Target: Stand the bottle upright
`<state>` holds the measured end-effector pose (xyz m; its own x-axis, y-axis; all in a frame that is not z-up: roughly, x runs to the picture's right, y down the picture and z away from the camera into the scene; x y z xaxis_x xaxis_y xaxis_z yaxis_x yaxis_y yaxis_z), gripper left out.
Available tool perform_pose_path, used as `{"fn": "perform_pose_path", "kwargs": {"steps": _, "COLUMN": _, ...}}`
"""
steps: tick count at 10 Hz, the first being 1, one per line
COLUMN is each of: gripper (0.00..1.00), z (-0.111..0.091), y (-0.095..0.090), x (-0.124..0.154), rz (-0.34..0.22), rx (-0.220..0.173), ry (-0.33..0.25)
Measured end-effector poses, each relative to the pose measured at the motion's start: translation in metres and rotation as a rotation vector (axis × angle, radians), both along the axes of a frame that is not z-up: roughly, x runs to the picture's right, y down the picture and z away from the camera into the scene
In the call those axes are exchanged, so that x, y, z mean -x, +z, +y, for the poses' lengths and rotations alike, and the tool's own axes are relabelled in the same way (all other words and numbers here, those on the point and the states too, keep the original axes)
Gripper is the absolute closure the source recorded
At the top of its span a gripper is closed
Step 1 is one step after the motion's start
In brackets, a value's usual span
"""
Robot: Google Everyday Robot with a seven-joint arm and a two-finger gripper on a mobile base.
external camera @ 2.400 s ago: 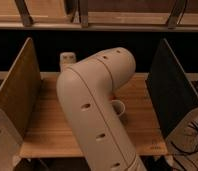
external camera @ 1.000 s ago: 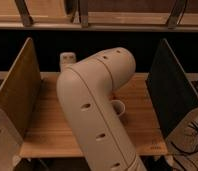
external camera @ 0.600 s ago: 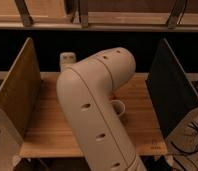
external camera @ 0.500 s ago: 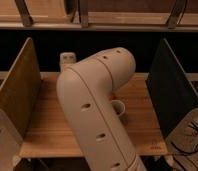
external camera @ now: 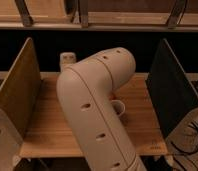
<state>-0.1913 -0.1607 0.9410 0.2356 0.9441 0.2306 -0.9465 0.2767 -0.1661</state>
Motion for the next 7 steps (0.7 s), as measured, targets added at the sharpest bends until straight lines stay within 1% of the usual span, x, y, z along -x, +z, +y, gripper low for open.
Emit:
{"fn": "perform_pose_path", "kwargs": {"steps": 3, "gripper": 1.00, "z": 0.001, "y": -0.001, "x": 0.002, "rz": -0.003, "rx": 0.000, "ry": -0.003}}
{"fn": "perform_pose_path", "kwargs": {"steps": 4, "gripper": 1.00, "z": 0.001, "y": -0.004, "x": 0.006, "rz": -0.011, "rx": -0.004, "ry": -0.014}}
{"fn": "perform_pose_path", "kwargs": {"steps": 6, "gripper": 1.00, "z": 0.006, "y": -0.024, "x": 0.030, "rz": -0.045, "rx": -0.032, "ry": -0.090}}
{"fn": "perform_pose_path", "kwargs": {"steps": 7, "gripper": 1.00, "z": 0.007, "y": -0.027, "x": 0.035, "rz": -0.048, "rx": -0.047, "ry": -0.120}}
